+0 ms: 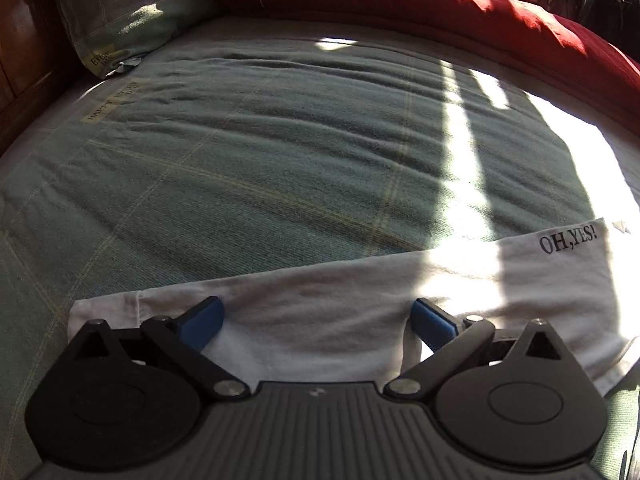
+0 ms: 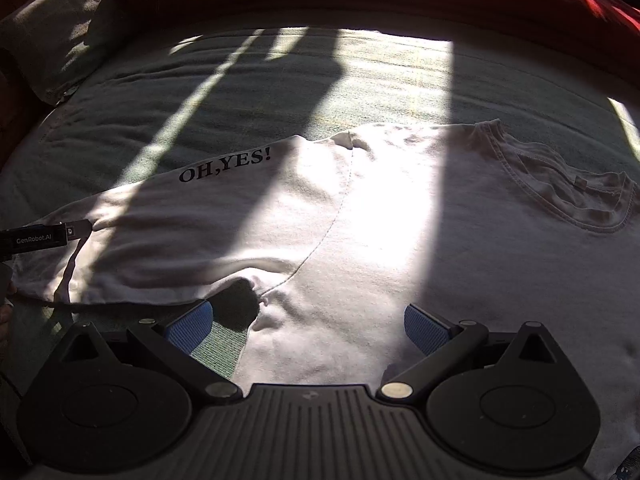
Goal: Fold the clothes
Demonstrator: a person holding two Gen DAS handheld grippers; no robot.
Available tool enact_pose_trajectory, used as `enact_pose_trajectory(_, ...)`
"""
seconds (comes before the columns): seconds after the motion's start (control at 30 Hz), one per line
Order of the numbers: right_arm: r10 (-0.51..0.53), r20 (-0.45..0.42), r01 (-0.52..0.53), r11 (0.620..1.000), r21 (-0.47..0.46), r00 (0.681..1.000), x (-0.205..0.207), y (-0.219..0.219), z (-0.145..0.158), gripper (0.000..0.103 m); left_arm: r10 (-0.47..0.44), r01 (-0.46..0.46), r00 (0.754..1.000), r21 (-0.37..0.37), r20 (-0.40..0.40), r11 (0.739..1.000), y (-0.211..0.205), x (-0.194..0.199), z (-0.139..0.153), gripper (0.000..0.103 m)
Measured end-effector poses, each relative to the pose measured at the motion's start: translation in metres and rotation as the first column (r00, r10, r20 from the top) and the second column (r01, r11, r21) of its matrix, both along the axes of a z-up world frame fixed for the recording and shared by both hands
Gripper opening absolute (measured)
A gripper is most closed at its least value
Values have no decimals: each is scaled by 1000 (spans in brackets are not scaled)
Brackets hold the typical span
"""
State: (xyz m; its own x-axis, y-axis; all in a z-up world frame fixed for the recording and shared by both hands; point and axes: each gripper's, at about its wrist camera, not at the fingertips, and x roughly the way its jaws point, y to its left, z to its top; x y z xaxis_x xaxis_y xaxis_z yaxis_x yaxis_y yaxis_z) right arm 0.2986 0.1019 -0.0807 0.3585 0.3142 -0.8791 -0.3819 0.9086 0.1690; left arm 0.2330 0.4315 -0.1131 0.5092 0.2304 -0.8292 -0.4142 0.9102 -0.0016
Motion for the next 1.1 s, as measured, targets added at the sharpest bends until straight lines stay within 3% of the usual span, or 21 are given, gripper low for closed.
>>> enact_pose_trajectory(0.17,10,-3,-10,1000,2,1000,1,7,-1,103,51,-48,998,-103,33,994,9,-19,13,99)
enact_pose_trajectory(0.4,36,-5,-35,999,6,999,3,21,-1,103,99,-98,995,-64,2,993,24,-42,0,99)
enact_pose_trajectory(0.47,41,-6,-41,999,0,999,4,22,-2,103,107,-105,994,-109,21,989,33,-44,2,99)
enact_pose_trajectory(0.67,47,-11,-47,999,-8,999,4,25,-3,103,120,-107,985,-110,124,988,41,-44,22,99)
enact_pose_trajectory(0.83,65,-3,-65,998,-2,998,2,31,-1,103,195,-192,980,-106,27,976,64,-36,-6,98)
enact_pose_trajectory(0.9,71,-4,-71,997,1,997,1,33,0,103,187,-183,982,-102,32,978,63,-37,1,98)
enact_pose_trajectory(0.97,71,-6,-71,997,1,997,1,32,1,103,191,-185,981,-120,45,975,61,-43,10,98)
enact_pose_trajectory(1.1,59,-10,-59,998,0,998,1,31,2,103,276,-255,959,-227,64,940,64,-71,29,98)
